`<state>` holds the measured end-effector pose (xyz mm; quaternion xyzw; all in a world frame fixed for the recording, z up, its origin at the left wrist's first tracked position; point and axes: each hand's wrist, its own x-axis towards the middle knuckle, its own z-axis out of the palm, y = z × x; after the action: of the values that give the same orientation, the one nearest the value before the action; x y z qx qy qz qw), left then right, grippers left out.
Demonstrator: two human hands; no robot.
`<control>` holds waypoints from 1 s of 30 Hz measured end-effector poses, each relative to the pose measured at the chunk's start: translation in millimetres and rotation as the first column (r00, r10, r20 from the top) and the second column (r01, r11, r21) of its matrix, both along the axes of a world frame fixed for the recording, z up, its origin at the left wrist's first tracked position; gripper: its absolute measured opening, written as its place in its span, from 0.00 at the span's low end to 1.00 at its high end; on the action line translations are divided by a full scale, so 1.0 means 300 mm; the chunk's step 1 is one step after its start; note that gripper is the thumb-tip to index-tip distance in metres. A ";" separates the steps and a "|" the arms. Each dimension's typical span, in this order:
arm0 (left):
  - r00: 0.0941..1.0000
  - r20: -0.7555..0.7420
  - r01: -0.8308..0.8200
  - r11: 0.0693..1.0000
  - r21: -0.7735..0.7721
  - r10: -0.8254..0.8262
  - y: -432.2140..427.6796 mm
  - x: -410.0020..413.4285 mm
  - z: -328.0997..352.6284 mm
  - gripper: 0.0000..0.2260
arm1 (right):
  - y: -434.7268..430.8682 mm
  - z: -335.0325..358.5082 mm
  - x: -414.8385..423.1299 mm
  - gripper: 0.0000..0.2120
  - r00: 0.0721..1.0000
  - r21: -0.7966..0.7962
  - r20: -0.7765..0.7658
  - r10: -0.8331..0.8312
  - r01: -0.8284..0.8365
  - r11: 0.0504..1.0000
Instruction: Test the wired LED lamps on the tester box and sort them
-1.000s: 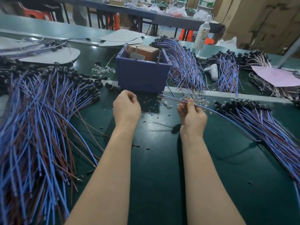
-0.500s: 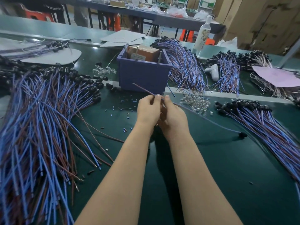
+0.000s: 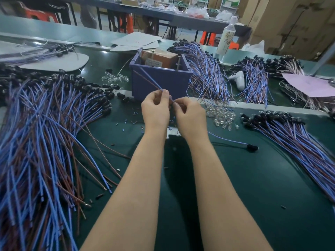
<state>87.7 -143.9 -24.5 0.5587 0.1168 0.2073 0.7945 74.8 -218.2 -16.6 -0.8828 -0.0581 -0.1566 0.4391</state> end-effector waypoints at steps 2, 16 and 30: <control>1.000 -0.020 0.022 0.998 0.054 -0.021 -0.004 0.006 -0.022 0.01 | 0.009 -0.034 0.005 0.07 0.999 0.109 -0.004 -0.045 0.045 0.993; 0.992 0.048 -0.125 0.930 0.345 0.115 -0.004 0.003 -0.093 0.07 | 0.030 -0.117 0.029 0.11 0.969 0.492 0.037 -0.245 0.196 0.849; 0.980 0.096 -0.197 0.885 0.423 0.172 -0.005 -0.003 -0.090 0.11 | 0.043 -0.116 0.020 0.16 0.975 0.465 0.036 -0.220 0.179 0.867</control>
<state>86.9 -145.3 -51.4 0.7005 0.0984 0.3179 0.6313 80.9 -205.2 -51.5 -0.7474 0.0531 -0.2488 0.6137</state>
